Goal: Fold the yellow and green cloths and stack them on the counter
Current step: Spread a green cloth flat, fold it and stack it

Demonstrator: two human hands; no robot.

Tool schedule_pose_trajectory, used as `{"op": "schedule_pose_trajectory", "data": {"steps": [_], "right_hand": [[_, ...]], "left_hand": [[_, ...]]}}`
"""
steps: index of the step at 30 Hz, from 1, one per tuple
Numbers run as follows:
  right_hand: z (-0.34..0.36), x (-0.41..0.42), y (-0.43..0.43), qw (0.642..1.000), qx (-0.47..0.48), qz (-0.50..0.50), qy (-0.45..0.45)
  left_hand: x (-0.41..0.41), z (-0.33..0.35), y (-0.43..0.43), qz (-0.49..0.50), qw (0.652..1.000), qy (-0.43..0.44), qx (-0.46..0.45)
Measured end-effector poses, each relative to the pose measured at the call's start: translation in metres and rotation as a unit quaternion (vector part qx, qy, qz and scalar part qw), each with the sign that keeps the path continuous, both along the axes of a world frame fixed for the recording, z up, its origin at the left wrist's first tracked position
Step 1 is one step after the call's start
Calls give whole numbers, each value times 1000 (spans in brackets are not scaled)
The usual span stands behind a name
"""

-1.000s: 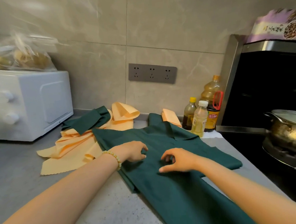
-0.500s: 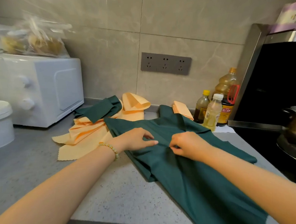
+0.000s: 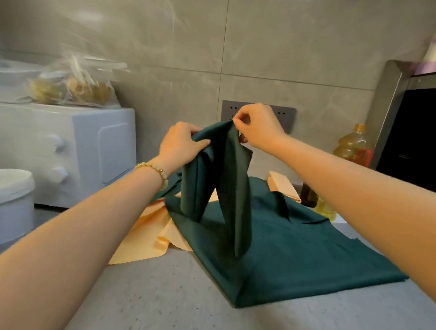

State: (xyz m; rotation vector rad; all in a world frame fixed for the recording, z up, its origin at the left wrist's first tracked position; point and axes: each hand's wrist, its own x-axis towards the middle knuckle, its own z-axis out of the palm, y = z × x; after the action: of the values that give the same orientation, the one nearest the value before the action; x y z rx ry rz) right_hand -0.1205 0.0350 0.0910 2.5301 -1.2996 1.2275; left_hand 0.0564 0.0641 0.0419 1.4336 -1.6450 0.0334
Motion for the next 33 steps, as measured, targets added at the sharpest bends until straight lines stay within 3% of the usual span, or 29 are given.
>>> {"op": "schedule_pose_trajectory", "data": {"steps": [5,8,10,12,15,19,21,24,28,31,33], "right_hand": [[0,82,-26,962,68,53,-261],[-16,127,-40,923,117,112,-350],[-40,148,-55,907,172,125,-364],[-76,161,-71,922,219,95,-306],[-133,156,-84,944,287,50,-156],[-168,126,-90,931,340,68,-111],[-166,107,-89,934,338,84,-86],[-155,65,-87,947,312,81,-13],[-165,-21,-85,954,294,9,60],[-190,-83,-70,922,354,-48,148],[-208,-118,-48,896,397,-73,182]], "left_hand": [[37,35,-20,82,986,77,-121],[60,31,-32,92,976,109,-163],[74,9,-44,60,985,101,-123],[85,-28,-58,13,997,81,4],[98,-98,-71,-19,976,21,217],[94,-154,-70,5,943,-80,322],[89,-160,-71,25,929,-126,347],[80,-150,-75,48,921,-121,368],[40,-127,-68,49,956,-165,239],[-1,-123,-63,-44,955,-213,200],[-36,-129,-54,-106,940,-189,262]]}}
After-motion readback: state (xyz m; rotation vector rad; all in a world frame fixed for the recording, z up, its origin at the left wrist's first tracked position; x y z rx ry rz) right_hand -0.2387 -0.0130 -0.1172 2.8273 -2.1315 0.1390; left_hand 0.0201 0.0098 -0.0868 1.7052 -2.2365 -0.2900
